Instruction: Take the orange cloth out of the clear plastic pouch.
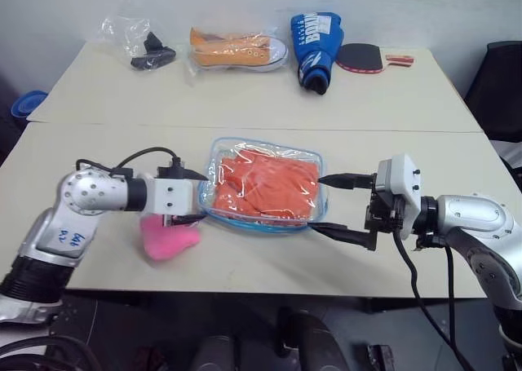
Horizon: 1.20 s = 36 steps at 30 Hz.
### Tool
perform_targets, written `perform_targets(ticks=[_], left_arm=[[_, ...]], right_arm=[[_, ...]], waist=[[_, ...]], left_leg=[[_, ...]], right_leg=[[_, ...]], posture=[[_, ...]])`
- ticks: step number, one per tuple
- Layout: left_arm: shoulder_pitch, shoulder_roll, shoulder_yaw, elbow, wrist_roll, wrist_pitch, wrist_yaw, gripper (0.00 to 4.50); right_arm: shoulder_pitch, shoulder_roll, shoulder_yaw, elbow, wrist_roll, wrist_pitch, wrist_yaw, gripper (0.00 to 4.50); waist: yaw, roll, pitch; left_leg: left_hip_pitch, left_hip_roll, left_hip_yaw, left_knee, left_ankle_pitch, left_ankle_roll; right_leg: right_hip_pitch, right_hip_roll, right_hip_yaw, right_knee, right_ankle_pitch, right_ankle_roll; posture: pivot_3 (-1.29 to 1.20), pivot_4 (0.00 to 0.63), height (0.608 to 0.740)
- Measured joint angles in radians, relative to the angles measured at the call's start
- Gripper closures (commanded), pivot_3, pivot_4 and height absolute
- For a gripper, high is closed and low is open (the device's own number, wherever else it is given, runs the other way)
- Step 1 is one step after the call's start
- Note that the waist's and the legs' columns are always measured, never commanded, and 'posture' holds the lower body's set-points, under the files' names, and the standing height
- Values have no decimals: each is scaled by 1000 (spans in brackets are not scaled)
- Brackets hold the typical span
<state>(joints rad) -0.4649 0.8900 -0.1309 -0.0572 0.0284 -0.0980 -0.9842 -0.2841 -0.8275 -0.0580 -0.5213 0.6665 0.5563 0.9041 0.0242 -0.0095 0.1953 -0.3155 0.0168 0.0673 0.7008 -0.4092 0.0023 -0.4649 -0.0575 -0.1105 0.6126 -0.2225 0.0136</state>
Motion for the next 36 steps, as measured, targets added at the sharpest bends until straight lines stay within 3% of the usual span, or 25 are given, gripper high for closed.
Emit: perform_targets(ticks=[10, 13, 24, 33, 36], left_arm=[[42, -27, 16, 17, -5, 1, 25, 492], [38, -52, 16, 23, -4, 5, 40, 1097], [45, -86, 35, 11, -64, 58, 39, 4470], [76, -107, 90, -166, -316, 413, -14, 4470], [75, -153, 95, -208, -373, 547, 34, 4500]], right_arm=[[18, 0, 0, -26, -5, 11, -16, 25], [16, 0, 0, -25, -13, 11, -15, 0], [38, 0, 0, -23, -49, 1, 9, 0], [71, 0, 15, -15, -123, -56, 38, 0], [87, 3, 17, -18, -140, -71, 35, 614]], waist=[[-1, 0, 0], [0, 0, 0], [0, 0, 0], [-1, 0, 0], [0, 0, 0]], left_leg=[[0, 0, 0, 0, 0, 1], [0, 0, 0, 0, 0, 1], [0, 0, 0, 0, 0, 1], [0, -1, 0, 1, 0, 1], [0, -1, -1, 1, 0, 1]], right_leg=[[1, -1, 1, -2, 0, 1], [1, -1, 0, 0, 0, 1], [1, -1, 0, 0, 0, 1], [1, -1, 0, 0, 0, 1], [2, -1, 0, 0, 0, 1]], posture=[[0, 150, 740], [0, 150, 740], [0, 150, 740], [0, 150, 740], [0, 150, 740]])
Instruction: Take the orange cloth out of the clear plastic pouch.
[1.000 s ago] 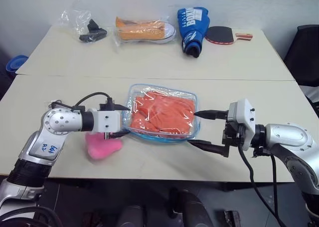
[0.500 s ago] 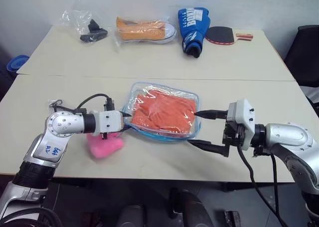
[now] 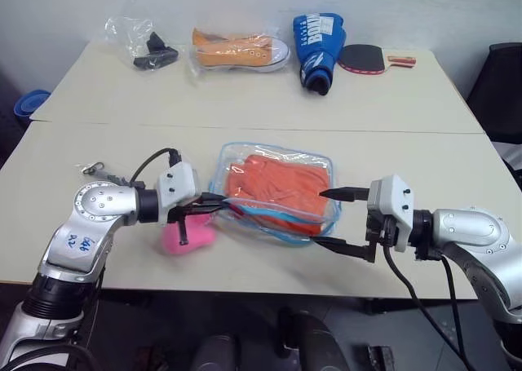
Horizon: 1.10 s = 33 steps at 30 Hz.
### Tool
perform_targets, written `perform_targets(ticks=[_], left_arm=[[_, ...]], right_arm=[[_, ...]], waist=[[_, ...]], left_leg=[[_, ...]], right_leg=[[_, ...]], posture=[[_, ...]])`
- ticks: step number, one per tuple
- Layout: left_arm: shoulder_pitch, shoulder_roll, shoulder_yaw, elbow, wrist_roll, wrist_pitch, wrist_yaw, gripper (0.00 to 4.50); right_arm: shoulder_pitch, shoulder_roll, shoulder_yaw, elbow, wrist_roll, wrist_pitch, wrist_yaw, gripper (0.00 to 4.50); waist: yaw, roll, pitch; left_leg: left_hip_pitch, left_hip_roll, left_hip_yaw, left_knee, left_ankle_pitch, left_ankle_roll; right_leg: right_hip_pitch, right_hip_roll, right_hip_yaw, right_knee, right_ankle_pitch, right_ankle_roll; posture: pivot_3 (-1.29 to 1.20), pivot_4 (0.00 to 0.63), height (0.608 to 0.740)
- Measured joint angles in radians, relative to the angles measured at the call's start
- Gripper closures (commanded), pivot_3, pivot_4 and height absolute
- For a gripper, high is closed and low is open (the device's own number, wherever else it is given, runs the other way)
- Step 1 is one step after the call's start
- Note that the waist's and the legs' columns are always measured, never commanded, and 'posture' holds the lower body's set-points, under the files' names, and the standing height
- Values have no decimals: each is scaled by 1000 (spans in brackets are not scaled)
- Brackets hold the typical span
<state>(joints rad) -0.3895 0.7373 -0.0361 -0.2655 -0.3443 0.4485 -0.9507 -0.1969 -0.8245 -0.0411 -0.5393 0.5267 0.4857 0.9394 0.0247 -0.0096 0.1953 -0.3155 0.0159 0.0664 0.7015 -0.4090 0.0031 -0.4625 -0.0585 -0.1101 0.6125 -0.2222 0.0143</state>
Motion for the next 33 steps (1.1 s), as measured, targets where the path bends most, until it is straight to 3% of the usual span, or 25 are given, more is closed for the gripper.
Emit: perform_targets(ticks=[9, 13, 16, 21, 33], left_arm=[[-1, -151, -3, -56, -46, 249, 205, 4500], [-12, -152, -18, -79, -46, 261, 212, 4500], [-21, -151, -27, -80, -43, 260, 212, 4500], [-39, -153, -43, -80, -43, 260, 217, 4500], [-40, -172, -62, -75, -34, 247, 228, 4500]], right_arm=[[47, 63, 54, -82, -51, -9, -81, 3734], [-5, 100, 174, 30, -273, -90, -181, 3734], [-38, 164, 204, 112, -360, -116, -254, 3126], [-65, 218, 244, 159, -445, -118, -312, 1386], [-119, 229, 314, 249, -590, -196, -321, 1386]], waist=[[-3, 0, 0], [-4, -1, 0], [-4, -1, 0], [-3, -1, 0], [-7, -1, 0]], left_leg=[[1, 0, 0, 0, 1, -2], [2, -1, 1, 0, 2, -2], [2, -1, 1, 0, 2, -4], [1, -1, 1, 0, 2, -4], [1, -1, 0, 0, 2, -4]], right_leg=[[0, 0, 1, 0, 0, 0], [0, 0, 3, 0, 0, 0], [-1, 0, 2, 0, 0, -1], [-1, 0, 2, 3, 0, -1], [-1, 0, 2, 2, 0, -1]], posture=[[0, 150, 740], [0, 150, 740], [0, 150, 740], [0, 150, 740], [0, 150, 740]])
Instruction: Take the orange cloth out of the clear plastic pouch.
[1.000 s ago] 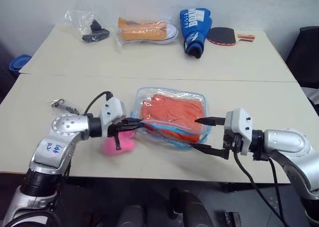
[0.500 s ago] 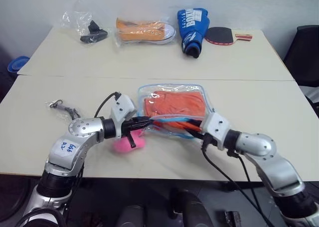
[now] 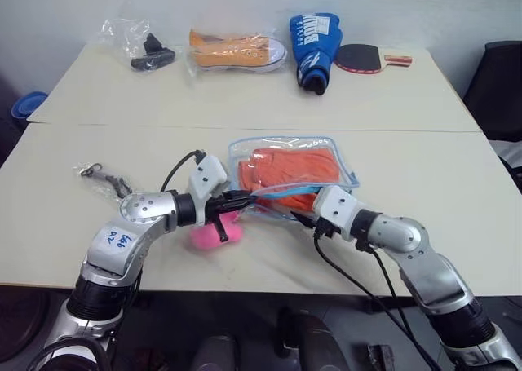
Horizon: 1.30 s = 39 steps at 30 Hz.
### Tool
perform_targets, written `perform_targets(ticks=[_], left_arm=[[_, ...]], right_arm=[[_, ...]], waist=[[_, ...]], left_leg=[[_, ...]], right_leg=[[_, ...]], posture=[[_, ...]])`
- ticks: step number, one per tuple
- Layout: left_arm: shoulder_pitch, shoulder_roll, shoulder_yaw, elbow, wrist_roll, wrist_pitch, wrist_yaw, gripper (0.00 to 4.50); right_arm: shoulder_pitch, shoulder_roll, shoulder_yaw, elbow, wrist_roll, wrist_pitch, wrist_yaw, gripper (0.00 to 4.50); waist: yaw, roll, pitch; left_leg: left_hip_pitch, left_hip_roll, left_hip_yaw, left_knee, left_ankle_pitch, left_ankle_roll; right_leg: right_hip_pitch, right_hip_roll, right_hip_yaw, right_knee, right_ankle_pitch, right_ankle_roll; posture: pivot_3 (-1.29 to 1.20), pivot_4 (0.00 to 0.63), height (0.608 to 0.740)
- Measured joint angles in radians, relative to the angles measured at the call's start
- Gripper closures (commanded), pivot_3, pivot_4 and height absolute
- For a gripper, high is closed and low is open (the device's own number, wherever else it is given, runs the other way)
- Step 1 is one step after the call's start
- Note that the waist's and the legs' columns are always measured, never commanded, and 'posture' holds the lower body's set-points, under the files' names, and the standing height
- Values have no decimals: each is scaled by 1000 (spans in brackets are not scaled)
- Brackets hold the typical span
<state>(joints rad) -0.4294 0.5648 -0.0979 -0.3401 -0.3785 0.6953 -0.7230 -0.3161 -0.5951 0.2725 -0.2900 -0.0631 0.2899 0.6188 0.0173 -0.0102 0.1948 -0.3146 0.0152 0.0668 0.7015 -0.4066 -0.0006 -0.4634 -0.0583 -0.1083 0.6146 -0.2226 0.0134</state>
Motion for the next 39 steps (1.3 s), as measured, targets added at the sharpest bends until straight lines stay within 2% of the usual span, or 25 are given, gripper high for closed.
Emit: perform_targets(ticks=[9, 12, 18, 20, 24, 29, 35, 39], left_arm=[[-6, -7, -2, -1, 0, 1, 7, 4500], [-6, -8, -2, -1, 0, 1, 10, 4500], [-6, -18, -8, -1, 6, 1, 22, 4500], [-6, -23, -13, -1, 9, 2, 25, 4500], [-20, -42, -18, 0, 14, 5, 46, 4500], [-45, -62, -27, 25, 47, 5, 84, 4500], [-105, -92, -53, 139, 138, -26, 156, 4500], [-115, -95, -69, 199, 199, -58, 190, 4500]], right_arm=[[-99, 57, 66, 178, -195, -76, -92, 1386], [-108, 63, 73, 203, -217, -100, -101, 1951], [-83, 54, 78, 208, -239, -142, -73, 3998], [-80, 48, 76, 208, -250, -150, -66, 4434], [-72, 36, 67, 191, -247, -154, -38, 4434], [-40, -30, 29, 85, -160, -154, 96, 4434], [25, -177, -57, -107, 50, -96, 323, 4434], [39, -216, -134, -220, 212, 17, 405, 4434]], waist=[[-8, 0, 0], [-13, 0, 0], [-14, 0, 0], [-15, 0, 0], [-15, 0, 0], [-13, 0, 0], [-1, 0, 0], [-2, 0, 0]], left_leg=[[0, 0, 0, 0, 0, 0], [0, 0, -1, 0, 0, 0], [0, 0, -1, 0, 0, 0], [0, 0, -1, 0, 0, 0], [0, 0, -1, 0, 0, 0], [0, 0, -2, 0, 0, 0], [0, 0, -2, 0, 0, 0], [0, 0, -2, 0, 0, 0]], right_leg=[[0, 0, 0, 2, 0, 0], [0, 0, 0, 2, 0, 0], [0, -1, 0, 2, 0, 0], [0, 0, 0, 2, 0, 0], [0, 0, 0, 2, 0, 0], [0, 0, -1, 1, 0, 0], [1, 0, -1, -3, 0, 0], [1, 0, -2, -2, 0, 0]], posture=[[0, 150, 740], [0, 150, 740], [0, 150, 740], [0, 150, 740], [0, 150, 740], [0, 150, 740], [0, 150, 740], [0, 150, 740]])
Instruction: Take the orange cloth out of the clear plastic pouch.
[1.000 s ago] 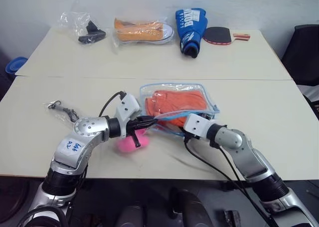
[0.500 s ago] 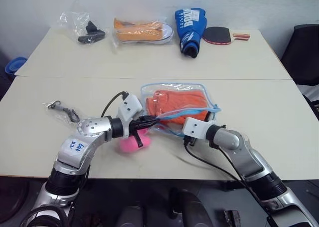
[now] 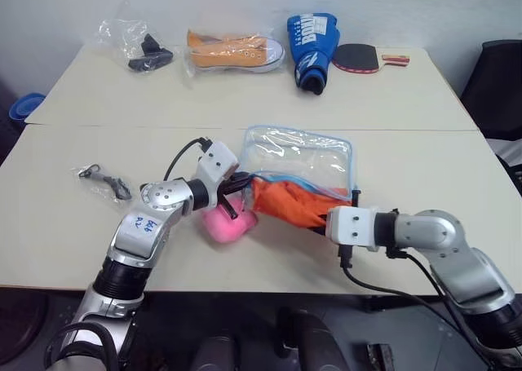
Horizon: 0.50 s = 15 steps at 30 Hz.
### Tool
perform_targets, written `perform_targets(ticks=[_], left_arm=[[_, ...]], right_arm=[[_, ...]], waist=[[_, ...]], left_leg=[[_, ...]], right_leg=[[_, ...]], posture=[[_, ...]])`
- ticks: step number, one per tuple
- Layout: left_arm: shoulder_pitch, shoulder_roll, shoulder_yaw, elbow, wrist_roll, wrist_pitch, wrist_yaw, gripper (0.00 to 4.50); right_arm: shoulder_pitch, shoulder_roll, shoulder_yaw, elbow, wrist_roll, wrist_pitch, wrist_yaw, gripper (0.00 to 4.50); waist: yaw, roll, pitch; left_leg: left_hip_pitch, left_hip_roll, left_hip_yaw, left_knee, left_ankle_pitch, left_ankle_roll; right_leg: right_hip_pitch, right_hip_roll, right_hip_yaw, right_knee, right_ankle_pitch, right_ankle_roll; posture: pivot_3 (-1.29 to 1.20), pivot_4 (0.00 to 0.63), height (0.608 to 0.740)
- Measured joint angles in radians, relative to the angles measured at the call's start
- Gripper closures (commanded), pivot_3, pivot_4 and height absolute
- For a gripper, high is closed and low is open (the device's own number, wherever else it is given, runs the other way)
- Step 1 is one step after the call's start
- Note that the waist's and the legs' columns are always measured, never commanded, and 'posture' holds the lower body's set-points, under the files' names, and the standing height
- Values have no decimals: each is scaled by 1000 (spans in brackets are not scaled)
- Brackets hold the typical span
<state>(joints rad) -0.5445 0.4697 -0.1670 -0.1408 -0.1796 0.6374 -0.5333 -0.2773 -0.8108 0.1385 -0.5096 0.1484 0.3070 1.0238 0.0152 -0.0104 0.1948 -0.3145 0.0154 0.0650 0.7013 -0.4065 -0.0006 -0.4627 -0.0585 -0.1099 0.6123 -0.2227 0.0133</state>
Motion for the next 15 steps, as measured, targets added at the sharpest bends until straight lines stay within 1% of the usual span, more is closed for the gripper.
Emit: perform_targets(ticks=[4, 7, 12, 15], left_arm=[[-1, 8, -21, 27, 52, -44, 5, 4500], [5, 41, -60, 33, 106, -114, -19, 4500], [36, 80, -79, 27, 135, -164, -66, 4500], [48, 91, -77, 13, 135, -172, -95, 4500]], right_arm=[[-22, -51, -91, -73, 132, 92, 44, 4434], [-84, -105, -182, -67, 191, 131, 55, 4434], [-212, -168, -292, 51, 227, 165, 45, 4434], [-287, -180, -318, 149, 197, 142, -5, 4434]], waist=[[6, 0, 0], [8, 0, 0], [6, 0, 0], [7, 0, 0]], left_leg=[[1, 0, 0, 0, 0, 0], [1, 0, 0, 0, 0, 0], [1, 0, 1, -1, 0, 0], [1, 0, 1, -1, 0, 0]], right_leg=[[0, 0, 0, 0, 0, 0], [0, -1, 0, -1, 0, 0], [0, -1, 1, 0, 0, 0], [0, -1, 1, 0, 0, 0]], posture=[[0, 150, 740], [0, 150, 740], [0, 150, 740], [0, 150, 740]])
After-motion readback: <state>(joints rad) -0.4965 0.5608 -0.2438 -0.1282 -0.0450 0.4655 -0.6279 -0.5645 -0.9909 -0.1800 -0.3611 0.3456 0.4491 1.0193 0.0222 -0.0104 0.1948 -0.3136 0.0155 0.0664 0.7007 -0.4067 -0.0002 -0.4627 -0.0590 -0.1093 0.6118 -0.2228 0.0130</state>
